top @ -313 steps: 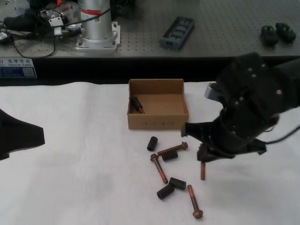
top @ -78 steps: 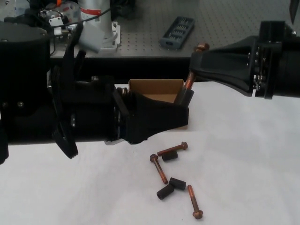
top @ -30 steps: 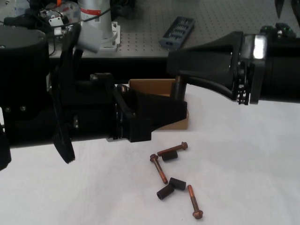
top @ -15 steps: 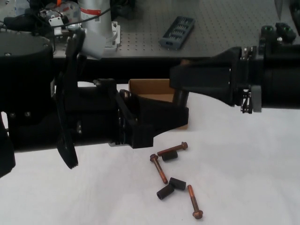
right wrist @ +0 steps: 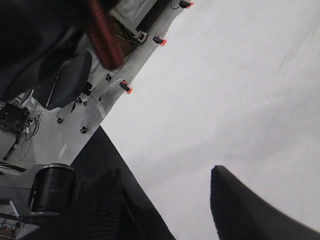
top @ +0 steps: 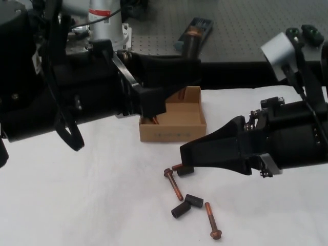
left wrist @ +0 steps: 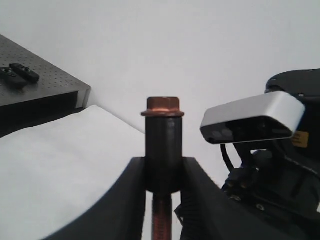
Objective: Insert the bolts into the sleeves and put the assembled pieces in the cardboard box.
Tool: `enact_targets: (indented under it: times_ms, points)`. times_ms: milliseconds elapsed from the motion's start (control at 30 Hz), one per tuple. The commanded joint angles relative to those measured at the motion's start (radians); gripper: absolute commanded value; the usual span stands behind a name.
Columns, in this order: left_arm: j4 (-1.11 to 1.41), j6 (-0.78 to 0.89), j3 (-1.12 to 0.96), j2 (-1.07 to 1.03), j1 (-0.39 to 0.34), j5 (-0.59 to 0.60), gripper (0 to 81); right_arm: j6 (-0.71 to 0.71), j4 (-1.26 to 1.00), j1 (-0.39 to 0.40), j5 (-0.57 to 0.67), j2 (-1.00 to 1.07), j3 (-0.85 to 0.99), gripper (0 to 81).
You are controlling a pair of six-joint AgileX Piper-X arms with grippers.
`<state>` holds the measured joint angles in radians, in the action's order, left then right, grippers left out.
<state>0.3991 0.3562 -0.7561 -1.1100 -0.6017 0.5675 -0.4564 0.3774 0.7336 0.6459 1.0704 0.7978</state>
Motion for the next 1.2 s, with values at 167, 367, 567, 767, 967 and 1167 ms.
enact_targets:
  times_ms: [167, 367, 567, 767, 967, 1167]
  points:
    - [-0.057, -0.102, -0.011, -0.010, 0.026, -0.077, 0.6, 0.036, 0.030, -0.014, 0.022, -0.017, 0.008, 39.5]
    - [-0.122, -0.134, -0.054, -0.129, 0.114, -0.046, 0.6, 0.169, 0.215, -0.098, 0.018, -0.079, 0.008, 30.5]
    - [-0.218, -0.209, -0.254, -0.374, 0.171, -0.004, 0.6, 0.252, 0.401, -0.214, 0.014, -0.130, 0.008, 0.8]
    - [-0.465, -0.377, -0.570, -0.655, 0.175, -0.024, 0.6, 0.300, 0.465, -0.327, 0.014, -0.151, 0.008, 2.7]
    - [-0.625, -0.446, -0.862, -0.925, 0.183, -0.141, 0.6, 0.344, 0.466, -0.381, 0.014, -0.151, 0.008, 2.7]
    - [-0.699, -0.446, -1.079, -1.141, 0.188, -0.175, 0.6, 0.345, 0.466, -0.388, 0.014, -0.151, 0.008, 2.7]
